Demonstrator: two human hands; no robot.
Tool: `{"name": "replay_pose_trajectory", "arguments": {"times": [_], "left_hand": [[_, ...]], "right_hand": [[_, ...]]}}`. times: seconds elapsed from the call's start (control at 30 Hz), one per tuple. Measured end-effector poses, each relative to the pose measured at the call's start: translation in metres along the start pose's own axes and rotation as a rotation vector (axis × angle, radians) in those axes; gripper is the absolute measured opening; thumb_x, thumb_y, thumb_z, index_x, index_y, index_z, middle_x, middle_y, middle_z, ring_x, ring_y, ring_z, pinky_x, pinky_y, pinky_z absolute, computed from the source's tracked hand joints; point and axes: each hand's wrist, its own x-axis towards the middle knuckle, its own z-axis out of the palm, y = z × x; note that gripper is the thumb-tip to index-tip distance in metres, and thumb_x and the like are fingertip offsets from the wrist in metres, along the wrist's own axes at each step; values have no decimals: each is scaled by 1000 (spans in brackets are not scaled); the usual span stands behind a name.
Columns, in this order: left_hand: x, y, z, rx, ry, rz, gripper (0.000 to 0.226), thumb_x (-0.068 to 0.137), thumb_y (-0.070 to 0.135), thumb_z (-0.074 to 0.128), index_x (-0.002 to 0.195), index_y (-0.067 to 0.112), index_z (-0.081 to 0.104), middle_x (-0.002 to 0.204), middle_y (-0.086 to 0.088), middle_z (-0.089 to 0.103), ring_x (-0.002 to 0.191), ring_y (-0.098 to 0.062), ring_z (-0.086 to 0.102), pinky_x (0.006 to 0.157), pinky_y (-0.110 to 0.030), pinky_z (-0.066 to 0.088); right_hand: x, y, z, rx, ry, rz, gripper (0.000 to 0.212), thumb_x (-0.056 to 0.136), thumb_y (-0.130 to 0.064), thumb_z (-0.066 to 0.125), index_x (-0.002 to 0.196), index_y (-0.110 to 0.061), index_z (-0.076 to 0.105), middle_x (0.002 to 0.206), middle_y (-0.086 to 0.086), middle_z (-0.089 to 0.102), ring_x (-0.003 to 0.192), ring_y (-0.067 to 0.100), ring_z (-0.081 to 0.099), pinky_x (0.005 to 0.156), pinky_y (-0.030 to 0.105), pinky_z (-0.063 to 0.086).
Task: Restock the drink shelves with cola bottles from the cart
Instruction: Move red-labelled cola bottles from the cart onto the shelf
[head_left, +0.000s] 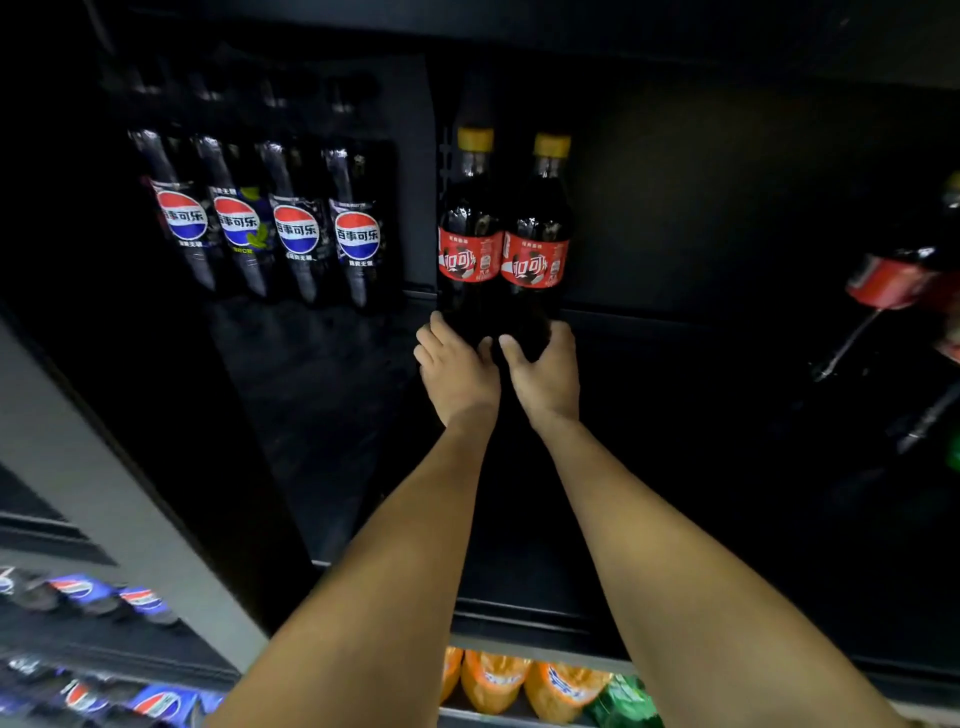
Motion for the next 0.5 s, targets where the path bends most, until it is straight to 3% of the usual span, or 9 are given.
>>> {"name": "replay_pose_trajectory", "arguments": {"times": [0.13, 0.37, 0.5], "left_hand": [[-2, 0, -2, 11, 50, -12, 60, 92, 29, 60, 139, 3, 34, 135, -13, 43, 122, -29, 38, 98, -31, 31], [-2, 2, -1, 64, 55, -62, 60, 91, 35, 62, 137, 8, 36, 135, -9, 43, 122, -26, 38, 85, -36, 49], [0, 4, -1, 58, 48, -89, 57, 90, 36, 63, 134, 9, 38, 134, -7, 44, 122, -25, 38, 83, -36, 50]], "right_hand": [[-1, 0, -1, 25, -21, 13, 51, 85, -21, 62, 132, -13, 46, 131, 6, 51, 119, 24, 53, 95, 34, 46], [-1, 1, 0, -27, 10, -14, 55, 87, -27, 66, 136, -11, 46, 135, 5, 50, 122, 23, 51, 97, 30, 44], [-1, 2, -2, -17, -10, -2, 58, 88, -29, 67, 141, -15, 45, 138, 4, 52, 126, 21, 51, 105, 37, 44]]}}
